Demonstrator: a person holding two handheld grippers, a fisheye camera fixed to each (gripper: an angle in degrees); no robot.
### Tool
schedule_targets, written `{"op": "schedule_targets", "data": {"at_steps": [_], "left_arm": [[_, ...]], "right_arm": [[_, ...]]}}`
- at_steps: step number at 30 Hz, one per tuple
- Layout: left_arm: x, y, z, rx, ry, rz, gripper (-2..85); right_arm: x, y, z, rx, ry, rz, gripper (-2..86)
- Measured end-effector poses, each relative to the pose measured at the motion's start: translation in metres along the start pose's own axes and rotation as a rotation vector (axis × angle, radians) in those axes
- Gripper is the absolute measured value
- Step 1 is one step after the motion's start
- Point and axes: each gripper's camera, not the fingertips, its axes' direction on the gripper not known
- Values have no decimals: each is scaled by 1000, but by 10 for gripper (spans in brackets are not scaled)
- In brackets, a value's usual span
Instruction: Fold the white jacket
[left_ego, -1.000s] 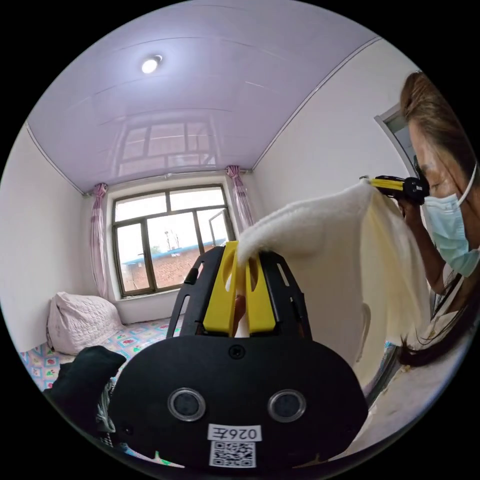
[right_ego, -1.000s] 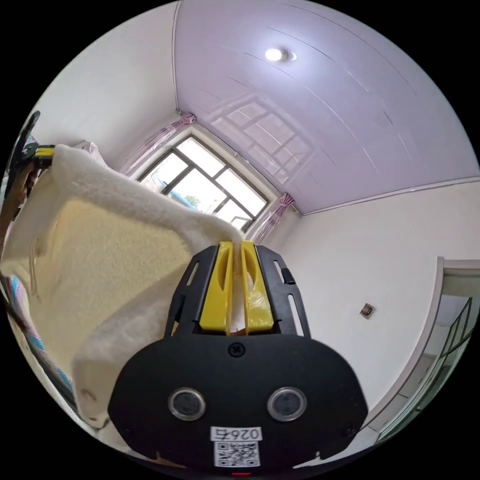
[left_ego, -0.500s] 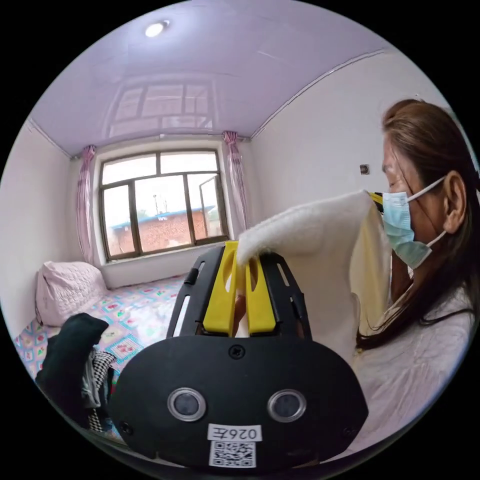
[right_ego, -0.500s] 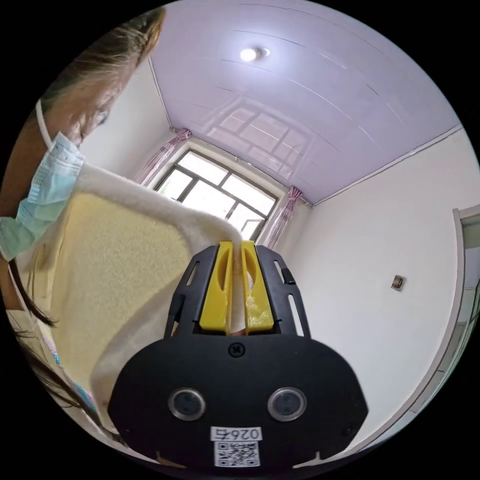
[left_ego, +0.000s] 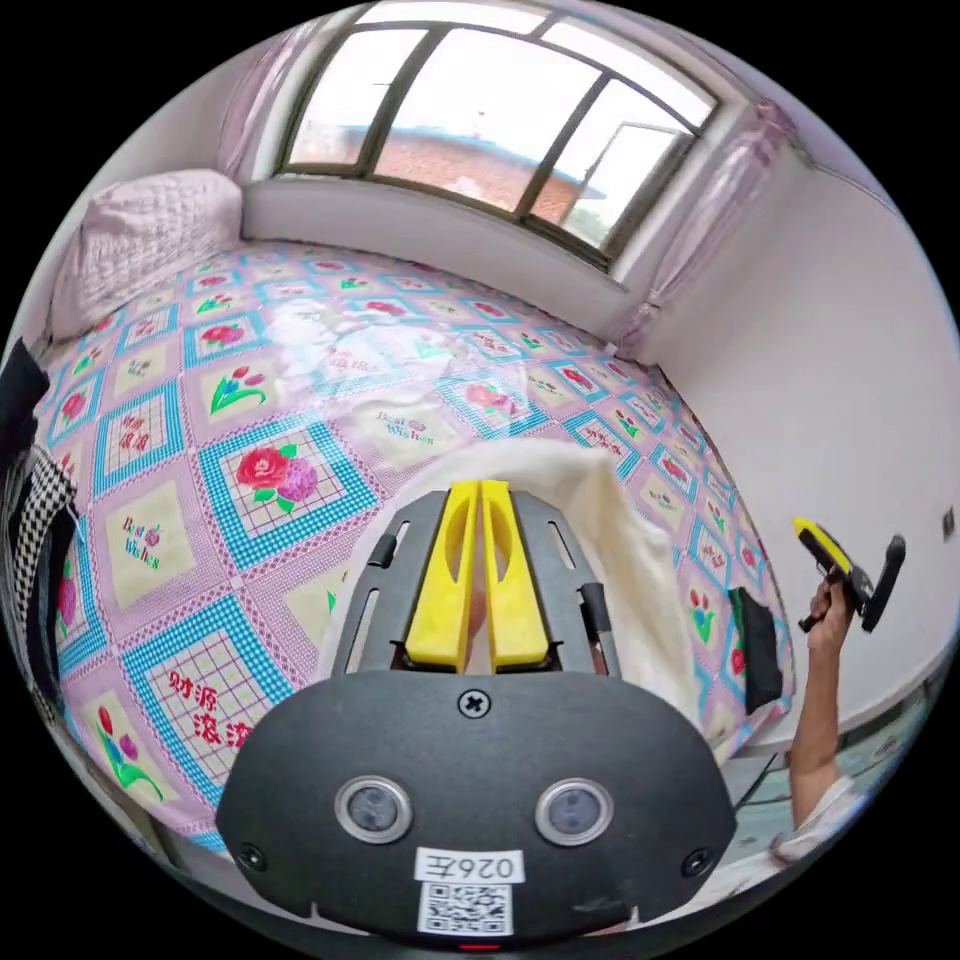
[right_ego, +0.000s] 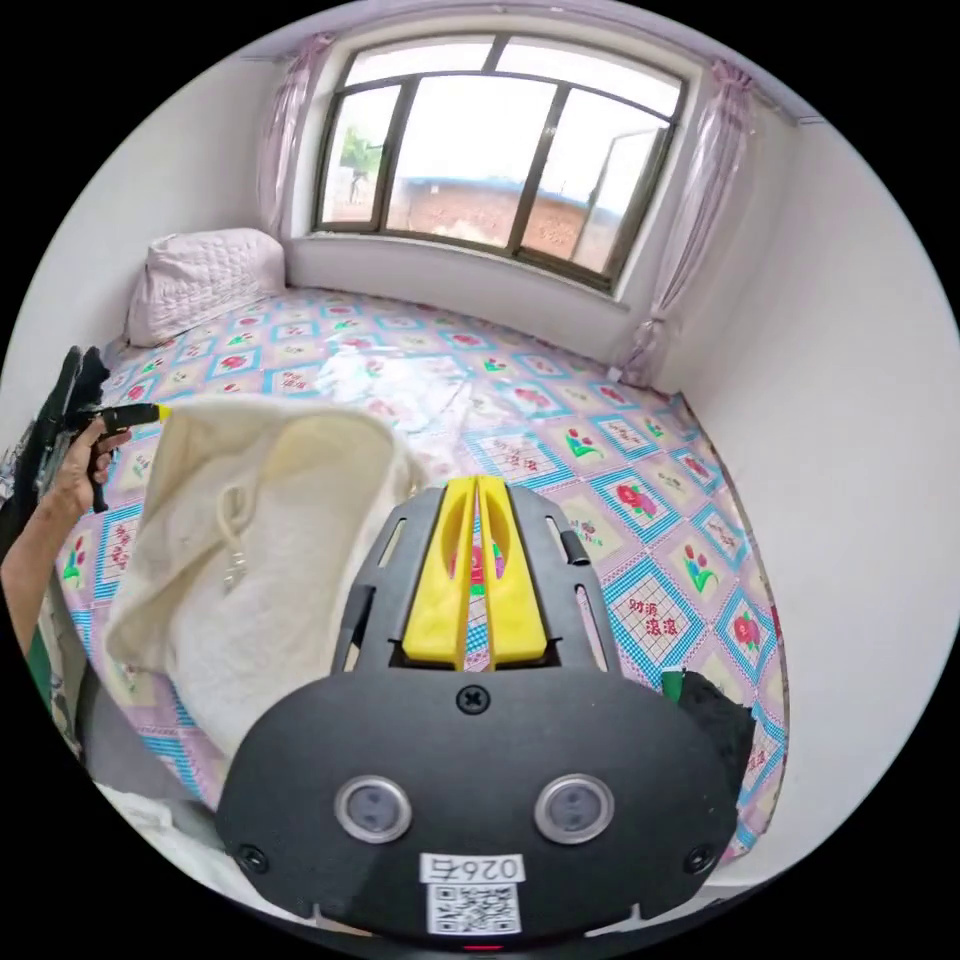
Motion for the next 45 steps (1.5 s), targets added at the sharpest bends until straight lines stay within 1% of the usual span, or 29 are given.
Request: {"op": "schedule_targets", "data": {"at_steps": [2, 4, 7, 9, 11, 13, 15, 18, 20, 23, 25, 26, 27, 28, 29, 30, 31, 32, 33, 34, 36, 38, 39, 40, 41, 43, 45], "left_arm": [[2, 22, 21, -54, -78, 75, -9], [-3, 41, 24, -75, -105, 111, -9], [-12, 80, 13, -90, -137, 136, -9], [-17, 106, 5, -113, -183, 159, -7], [-27, 142, -7, -146, -296, 161, 1], [-39, 166, -22, -158, -341, 130, 15], [-53, 187, -39, -156, -319, 74, 38], [-77, 210, -63, -150, -193, -2, 106], [-91, 218, -69, -150, -79, -41, 199], [-91, 215, -55, -191, -41, -9, 280], [-81, 208, -40, -230, -32, 59, 279], [-73, 200, -24, -292, -47, 132, 214], [-69, 196, -14, -343, -51, 176, 182], [-64, 187, 6, -449, -94, 232, 113], [-63, 172, 17, -527, -113, 261, 75], [-64, 163, 18, -555, -86, 276, 70], [-67, 146, 12, -576, -19, 308, 64], [-74, 129, -5, -559, 52, 332, 61], [-80, 120, -17, -540, 87, 334, 61], [-97, 102, -42, -493, 144, 311, 59], [-133, 78, -81, -388, 184, 231, 58], [-193, 60, -130, -182, 226, 87, 56], [-208, 59, -141, -123, 244, 51, 57], [-237, 62, -156, -37, 277, -34, 67], [-262, 69, -164, -8, 329, -94, 86], [-284, 88, -163, -29, 380, -152, 100], [-290, 113, -152, -115, 342, -182, 116]], "right_arm": [[4, 35, 0, 32, 64, -42, -14], [12, 74, 1, 44, 61, -46, -14], [21, 135, 13, -69, -41, -53, -12], [33, 184, 18, -151, -148, 30, -4], [40, 215, 16, -196, -251, 101, 9], [45, 240, 11, -219, -350, 180, 24], [46, 261, 1, -242, -438, 245, 44], [47, 272, -12, -255, -487, 306, 72], [50, 272, -17, -265, -507, 340, 88], [54, 269, -20, -281, -546, 378, 117], [50, 262, -20, -298, -574, 380, 131], [43, 256, -18, -316, -559, 364, 138], [31, 250, -14, -347, -523, 342, 119], [25, 247, -11, -368, -513, 325, 110], [11, 240, -3, -425, -521, 279, 47], [5, 228, -2, -434, -474, 257, 10], [4, 220, -3, -443, -457, 232, 5], [9, 202, -9, -460, -436, 200, -3], [22, 187, -25, -420, -402, 196, -7], [30, 182, -35, -402, -374, 199, -7], [71, 173, -70, -357, -255, 252, -7], [105, 181, -82, -344, -237, 348, 0], [123, 191, -78, -369, -258, 395, 13], [130, 197, -76, -381, -266, 420, 23], [138, 210, -76, -376, -273, 474, 43], [136, 226, -87, -335, -288, 530, 69], [108, 242, -107, -302, -285, 534, 85]]}}
